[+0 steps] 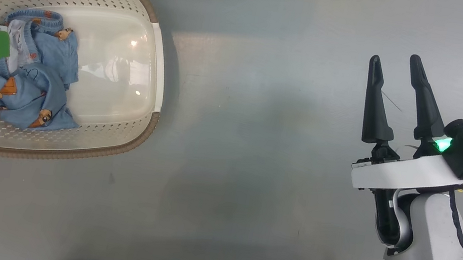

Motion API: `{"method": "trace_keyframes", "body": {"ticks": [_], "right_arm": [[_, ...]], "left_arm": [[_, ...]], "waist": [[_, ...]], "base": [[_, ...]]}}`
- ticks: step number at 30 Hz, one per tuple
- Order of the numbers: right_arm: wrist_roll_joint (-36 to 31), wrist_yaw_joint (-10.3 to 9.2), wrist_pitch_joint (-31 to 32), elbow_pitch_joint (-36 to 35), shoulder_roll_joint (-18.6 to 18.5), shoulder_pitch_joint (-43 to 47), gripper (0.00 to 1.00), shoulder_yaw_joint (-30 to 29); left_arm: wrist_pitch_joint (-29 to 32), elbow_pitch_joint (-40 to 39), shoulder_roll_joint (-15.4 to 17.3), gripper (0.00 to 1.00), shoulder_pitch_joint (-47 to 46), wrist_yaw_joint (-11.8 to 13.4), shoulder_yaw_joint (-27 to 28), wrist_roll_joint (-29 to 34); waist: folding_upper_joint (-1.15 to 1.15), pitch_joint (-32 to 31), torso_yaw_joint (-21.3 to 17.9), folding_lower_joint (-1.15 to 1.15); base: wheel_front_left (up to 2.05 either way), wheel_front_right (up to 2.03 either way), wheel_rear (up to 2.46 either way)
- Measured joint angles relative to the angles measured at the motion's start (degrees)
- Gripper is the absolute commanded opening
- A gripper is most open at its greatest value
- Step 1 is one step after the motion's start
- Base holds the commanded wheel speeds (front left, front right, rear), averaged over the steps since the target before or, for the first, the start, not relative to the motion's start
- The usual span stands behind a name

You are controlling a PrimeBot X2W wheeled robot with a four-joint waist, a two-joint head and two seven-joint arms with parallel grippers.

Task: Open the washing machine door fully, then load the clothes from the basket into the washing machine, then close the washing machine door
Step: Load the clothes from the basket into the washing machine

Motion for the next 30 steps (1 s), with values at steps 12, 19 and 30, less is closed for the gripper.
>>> {"method": "trace_keyframes", "body": {"ticks": [12, 19, 30], "right_arm": [[2.0, 0.09, 0.0, 0.0, -0.02, -0.01, 1.0, 1.59], [3.01, 0.09, 0.0, -0.13, 0.01, -0.03, 1.0, 2.15], [3.97, 0.09, 0.0, -0.27, 0.01, -0.13, 1.0, 3.02]], "left_arm": [[0.0, 2.77, 4.86, 0.0, -7.51, 0.0, -0.86, 0.38], [1.16, 6.36, 8.26, 0.0, -13.21, 0.0, -1.12, -0.19], [8.7, 11.58, 13.61, 0.0, -24.43, 0.0, -1.79, -2.8]], "waist": [[0.0, 0.57, -2.45, 0.0], [0.0, 1.78, -3.63, 0.0], [0.0, 3.5, -5.08, 0.0]], "base": [[0.0, 0.0, 0.0], [0.0, 0.0, 0.0], [0.0, 0.0, 0.0]]}}
